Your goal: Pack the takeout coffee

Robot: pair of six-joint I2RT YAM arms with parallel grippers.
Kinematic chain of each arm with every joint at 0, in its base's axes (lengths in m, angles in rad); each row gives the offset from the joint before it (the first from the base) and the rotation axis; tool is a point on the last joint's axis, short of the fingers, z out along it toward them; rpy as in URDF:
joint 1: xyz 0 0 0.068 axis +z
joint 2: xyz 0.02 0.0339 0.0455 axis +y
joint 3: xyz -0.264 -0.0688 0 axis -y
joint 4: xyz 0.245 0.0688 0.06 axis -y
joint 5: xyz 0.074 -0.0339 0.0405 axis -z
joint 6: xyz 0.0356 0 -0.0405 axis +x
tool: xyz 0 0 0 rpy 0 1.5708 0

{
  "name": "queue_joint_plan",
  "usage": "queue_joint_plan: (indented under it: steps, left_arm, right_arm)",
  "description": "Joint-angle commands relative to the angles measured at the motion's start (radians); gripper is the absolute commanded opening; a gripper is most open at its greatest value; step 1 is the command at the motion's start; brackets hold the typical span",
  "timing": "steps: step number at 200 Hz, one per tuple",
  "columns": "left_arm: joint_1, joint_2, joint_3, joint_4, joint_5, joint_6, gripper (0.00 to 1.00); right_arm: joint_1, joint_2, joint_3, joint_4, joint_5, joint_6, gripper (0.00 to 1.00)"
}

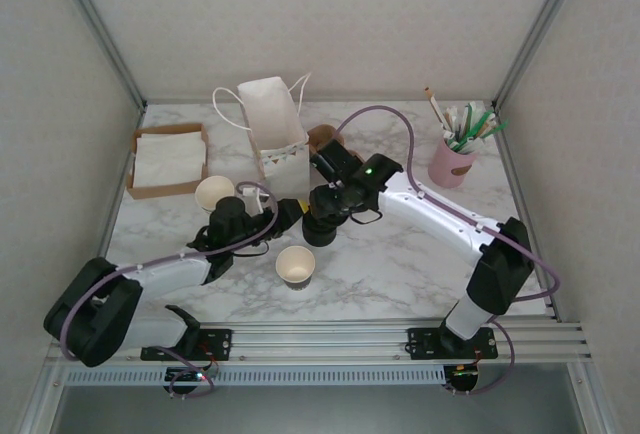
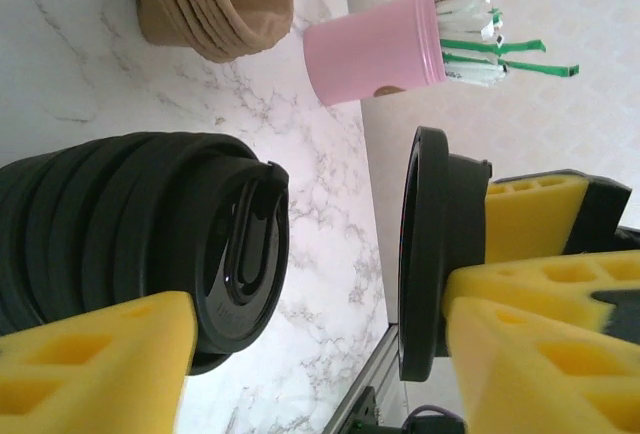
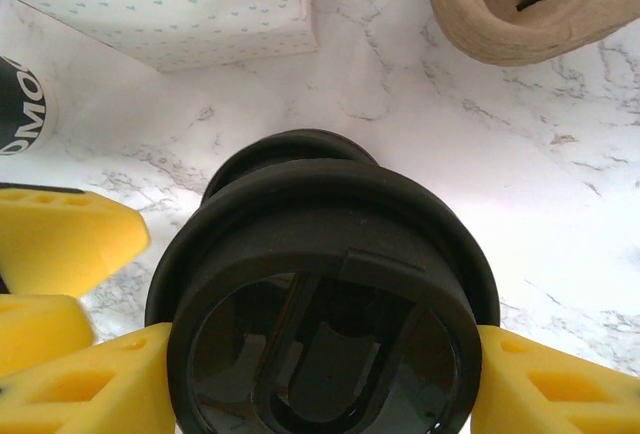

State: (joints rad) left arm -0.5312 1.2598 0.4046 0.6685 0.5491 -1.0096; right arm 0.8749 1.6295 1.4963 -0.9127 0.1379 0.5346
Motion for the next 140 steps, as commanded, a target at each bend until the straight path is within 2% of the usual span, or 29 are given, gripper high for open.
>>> queue_joint_plan:
  steps: [1,63,99,140]
  left_arm:
    - [-0.011,-0.082,0.050,-0.153,-0.049,0.047,0.78]
    - [-0.013,-0.290,0.135,-0.452,-0.120,0.127,0.99]
    - [-0.013,-0.437,0.208,-0.657,-0.196,0.188,1.00]
    - [-0.013,-0.578,0.286,-0.867,-0.331,0.264,1.00]
  right_arm:
    - [-0.003,-0.054,-0.022,-0.036,0.038,-0.017,0.65]
    - [-0.003,-0.162,-0.103,-0.026,0.013,-0.022,0.66]
    - [0.007,-0.211,-0.152,-0.012,-0.027,-0.028,0.66]
    - [0.075,-0.191,-0.135,-0.023,-0.037,-0.049,0.66]
